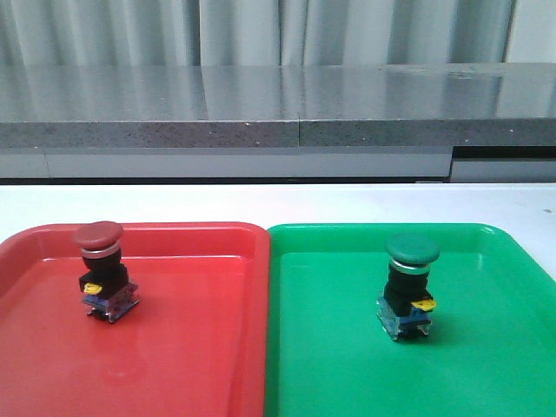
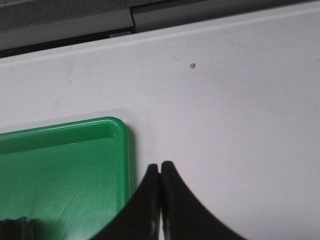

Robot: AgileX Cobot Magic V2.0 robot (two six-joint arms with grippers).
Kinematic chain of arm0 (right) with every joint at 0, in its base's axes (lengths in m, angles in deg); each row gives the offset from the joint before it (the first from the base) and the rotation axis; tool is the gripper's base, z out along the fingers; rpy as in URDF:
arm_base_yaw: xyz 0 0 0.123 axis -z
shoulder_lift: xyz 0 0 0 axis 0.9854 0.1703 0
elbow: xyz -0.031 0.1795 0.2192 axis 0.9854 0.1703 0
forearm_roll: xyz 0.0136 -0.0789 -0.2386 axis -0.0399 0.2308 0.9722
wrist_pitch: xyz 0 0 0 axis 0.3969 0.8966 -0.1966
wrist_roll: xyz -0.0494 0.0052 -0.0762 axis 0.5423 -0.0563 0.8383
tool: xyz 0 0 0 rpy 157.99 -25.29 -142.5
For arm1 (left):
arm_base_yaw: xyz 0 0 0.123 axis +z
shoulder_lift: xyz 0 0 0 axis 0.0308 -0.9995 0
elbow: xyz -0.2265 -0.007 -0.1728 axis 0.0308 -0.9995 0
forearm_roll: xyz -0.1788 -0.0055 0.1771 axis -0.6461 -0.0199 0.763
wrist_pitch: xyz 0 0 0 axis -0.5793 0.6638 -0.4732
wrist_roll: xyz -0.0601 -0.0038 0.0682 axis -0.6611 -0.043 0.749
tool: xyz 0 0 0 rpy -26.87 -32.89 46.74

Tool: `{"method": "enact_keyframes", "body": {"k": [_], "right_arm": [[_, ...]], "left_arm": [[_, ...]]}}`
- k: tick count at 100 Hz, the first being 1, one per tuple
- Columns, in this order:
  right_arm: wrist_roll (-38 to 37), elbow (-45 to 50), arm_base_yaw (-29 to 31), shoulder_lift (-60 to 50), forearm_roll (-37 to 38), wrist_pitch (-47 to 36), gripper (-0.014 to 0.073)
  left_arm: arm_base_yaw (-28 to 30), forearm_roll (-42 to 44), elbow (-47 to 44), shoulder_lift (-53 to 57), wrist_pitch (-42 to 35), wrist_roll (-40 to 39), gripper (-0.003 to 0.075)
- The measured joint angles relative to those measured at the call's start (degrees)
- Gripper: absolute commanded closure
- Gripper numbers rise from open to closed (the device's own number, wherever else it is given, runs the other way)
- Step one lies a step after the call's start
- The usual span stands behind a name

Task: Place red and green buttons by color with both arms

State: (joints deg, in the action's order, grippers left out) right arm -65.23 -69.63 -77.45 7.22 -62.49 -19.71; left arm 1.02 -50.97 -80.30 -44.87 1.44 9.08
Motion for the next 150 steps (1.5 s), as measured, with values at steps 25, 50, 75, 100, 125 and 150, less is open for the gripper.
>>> {"method": "enact_keyframes", "body": {"k": [25,50,75,100,125,150], "right_arm": [[0.04,6.25,0.07,-7.67,2.35,-4.04,0.0658],[0.04,11.70,0.07,-18.55,5.44,-7.35,0.0657],[-3.65,14.54,0.07,-28.66,10.53,-8.25,0.0657],[-5.41,21.52,0.07,-36.50,11.48,-13.35,0.0657],[-5.66,30.62,0.07,-43.20,10.56,-20.46,0.0657],[-5.66,32.25,0.07,-49.69,10.32,-19.00,0.0657]], "left_arm": [[0.00,0.00,0.00,0.00,0.00,0.00,0.0741],[0.00,0.00,0.00,0.00,0.00,0.00,0.0741],[0.00,0.00,0.00,0.00,0.00,0.00,0.0741],[0.00,0.00,0.00,0.00,0.00,0.00,0.0741],[0.00,0.00,0.00,0.00,0.00,0.00,0.0741],[0.00,0.00,0.00,0.00,0.00,0.00,0.0741]]}}
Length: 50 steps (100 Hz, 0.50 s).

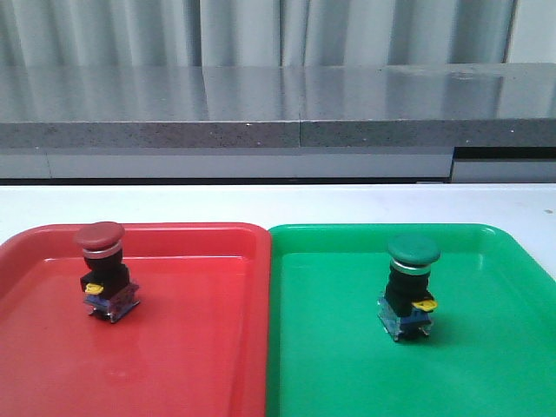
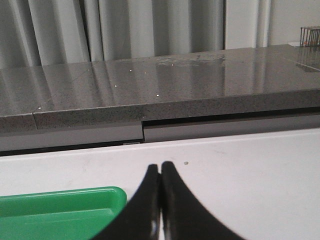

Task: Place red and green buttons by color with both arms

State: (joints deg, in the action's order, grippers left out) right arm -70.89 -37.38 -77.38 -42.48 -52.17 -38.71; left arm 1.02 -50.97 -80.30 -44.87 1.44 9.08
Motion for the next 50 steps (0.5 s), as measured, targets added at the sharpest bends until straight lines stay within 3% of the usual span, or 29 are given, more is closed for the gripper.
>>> {"method": "enact_keyframes", "body": {"k": [50], "right_arm": [[0.00,0.00,0.05,-0.59,-1.61,1.93,0.0657]], "left_arm": [[0.00,0.00,0.00,0.00,0.00,0.00,0.0741]]}}
